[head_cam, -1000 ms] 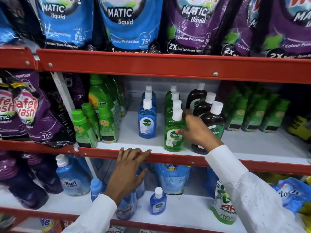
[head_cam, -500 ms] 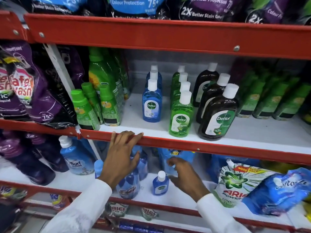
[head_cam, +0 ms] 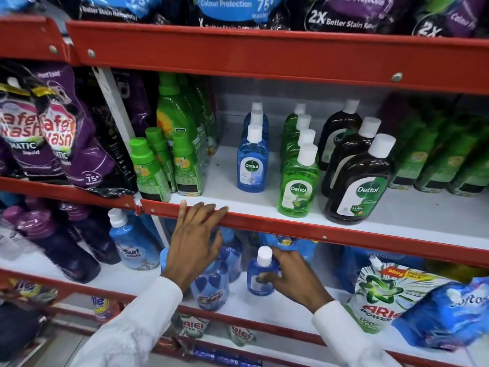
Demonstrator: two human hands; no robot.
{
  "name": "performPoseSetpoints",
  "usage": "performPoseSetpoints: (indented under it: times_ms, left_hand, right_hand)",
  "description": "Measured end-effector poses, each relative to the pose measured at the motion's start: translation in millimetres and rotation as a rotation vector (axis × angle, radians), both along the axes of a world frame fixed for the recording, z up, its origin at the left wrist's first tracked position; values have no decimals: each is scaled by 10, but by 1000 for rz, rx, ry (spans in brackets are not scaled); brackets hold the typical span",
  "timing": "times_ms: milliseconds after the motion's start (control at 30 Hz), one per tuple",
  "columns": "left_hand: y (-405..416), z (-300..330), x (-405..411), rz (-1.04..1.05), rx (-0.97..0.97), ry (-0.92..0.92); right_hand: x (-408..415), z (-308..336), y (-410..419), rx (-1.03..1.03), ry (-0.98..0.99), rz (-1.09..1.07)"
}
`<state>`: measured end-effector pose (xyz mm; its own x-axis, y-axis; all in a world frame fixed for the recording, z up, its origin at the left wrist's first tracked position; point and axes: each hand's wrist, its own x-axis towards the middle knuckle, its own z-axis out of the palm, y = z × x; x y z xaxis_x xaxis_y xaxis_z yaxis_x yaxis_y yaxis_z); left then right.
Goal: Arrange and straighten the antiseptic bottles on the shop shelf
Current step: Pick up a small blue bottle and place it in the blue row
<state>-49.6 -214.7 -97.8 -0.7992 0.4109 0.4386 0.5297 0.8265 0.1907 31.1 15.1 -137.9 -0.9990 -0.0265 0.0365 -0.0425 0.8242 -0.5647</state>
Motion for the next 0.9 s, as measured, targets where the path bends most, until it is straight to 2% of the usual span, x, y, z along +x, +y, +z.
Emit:
performPoseSetpoints:
  times_ms: [167,300,433,600,767,900]
  left_hand:
    - [-14,-50,-19,2,52,13]
    - [25,-69,-29,7,126,5]
    - [28,-102,-19,-2,171,-30]
    - [21,-101,-12,-24,204,-43]
    - [0,-127,-43,-36,209,-57]
    - [30,-37,-95,-36,268,-39]
  right_hand:
    - [212,1260,-101,-93,328,-43]
    - [26,1813,-206,-127,468,-93]
    - [-427,1840,-303,-33,402,-158]
    - [-833,1716,-368,-10,350,-196]
    - [-940,1684,-373,-7,287,-205]
    - [-875,1675,-378,-40,308,-240]
